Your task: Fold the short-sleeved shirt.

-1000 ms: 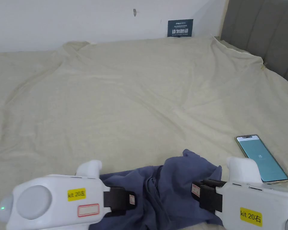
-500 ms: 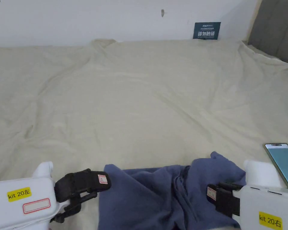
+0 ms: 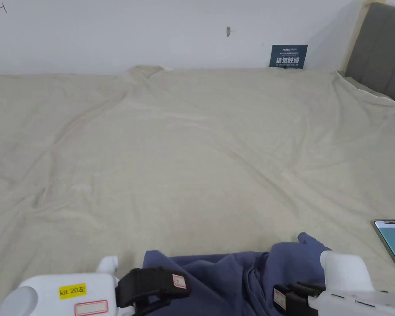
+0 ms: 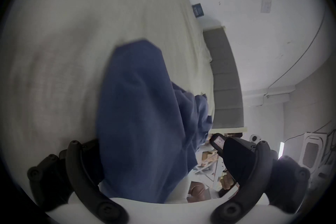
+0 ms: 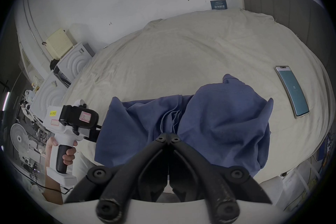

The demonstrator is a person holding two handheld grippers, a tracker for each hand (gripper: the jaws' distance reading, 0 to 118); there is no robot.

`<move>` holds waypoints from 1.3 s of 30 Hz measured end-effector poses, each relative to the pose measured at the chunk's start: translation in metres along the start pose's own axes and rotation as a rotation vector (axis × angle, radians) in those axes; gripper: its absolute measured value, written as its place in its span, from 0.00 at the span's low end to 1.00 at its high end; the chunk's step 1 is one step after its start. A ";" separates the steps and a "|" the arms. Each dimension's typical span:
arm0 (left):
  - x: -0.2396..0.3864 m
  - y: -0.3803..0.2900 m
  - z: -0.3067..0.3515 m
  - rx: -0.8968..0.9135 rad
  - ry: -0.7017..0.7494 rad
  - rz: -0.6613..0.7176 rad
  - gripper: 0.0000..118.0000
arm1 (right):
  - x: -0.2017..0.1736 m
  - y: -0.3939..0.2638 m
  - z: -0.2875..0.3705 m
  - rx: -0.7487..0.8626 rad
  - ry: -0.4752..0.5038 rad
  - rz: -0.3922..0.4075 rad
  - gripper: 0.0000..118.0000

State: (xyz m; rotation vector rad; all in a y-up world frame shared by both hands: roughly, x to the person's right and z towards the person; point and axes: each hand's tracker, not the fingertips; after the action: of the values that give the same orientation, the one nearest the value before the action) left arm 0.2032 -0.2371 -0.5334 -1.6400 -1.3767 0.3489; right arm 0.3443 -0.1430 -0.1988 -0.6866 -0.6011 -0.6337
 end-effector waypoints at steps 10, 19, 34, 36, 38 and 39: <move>-0.016 0.023 0.014 0.042 0.085 0.018 0.09 | 0.019 0.003 -0.004 -0.001 -0.014 -0.058 0.00; -0.002 -0.001 0.035 0.109 0.111 -0.033 0.09 | 0.015 0.002 -0.002 -0.009 -0.028 -0.057 0.00; -0.029 -0.034 0.173 0.425 0.254 0.094 0.09 | 0.022 -0.004 0.002 0.005 -0.014 -0.078 0.00; -0.028 -0.037 0.191 0.473 0.283 0.119 0.09 | 0.024 -0.005 0.003 0.006 -0.018 -0.085 0.00; -0.020 -0.044 0.200 0.523 0.290 0.139 0.09 | 0.027 -0.006 0.004 0.009 -0.014 -0.093 0.00; -0.013 -0.042 0.199 0.506 0.296 0.117 0.09 | 0.027 -0.006 0.003 0.008 -0.008 -0.096 0.00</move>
State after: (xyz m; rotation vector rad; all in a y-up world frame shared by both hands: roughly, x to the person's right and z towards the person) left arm 0.0309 -0.1584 -0.6090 -1.2884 -0.8818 0.4595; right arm 0.3569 -0.1533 -0.1756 -0.6557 -0.6467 -0.7173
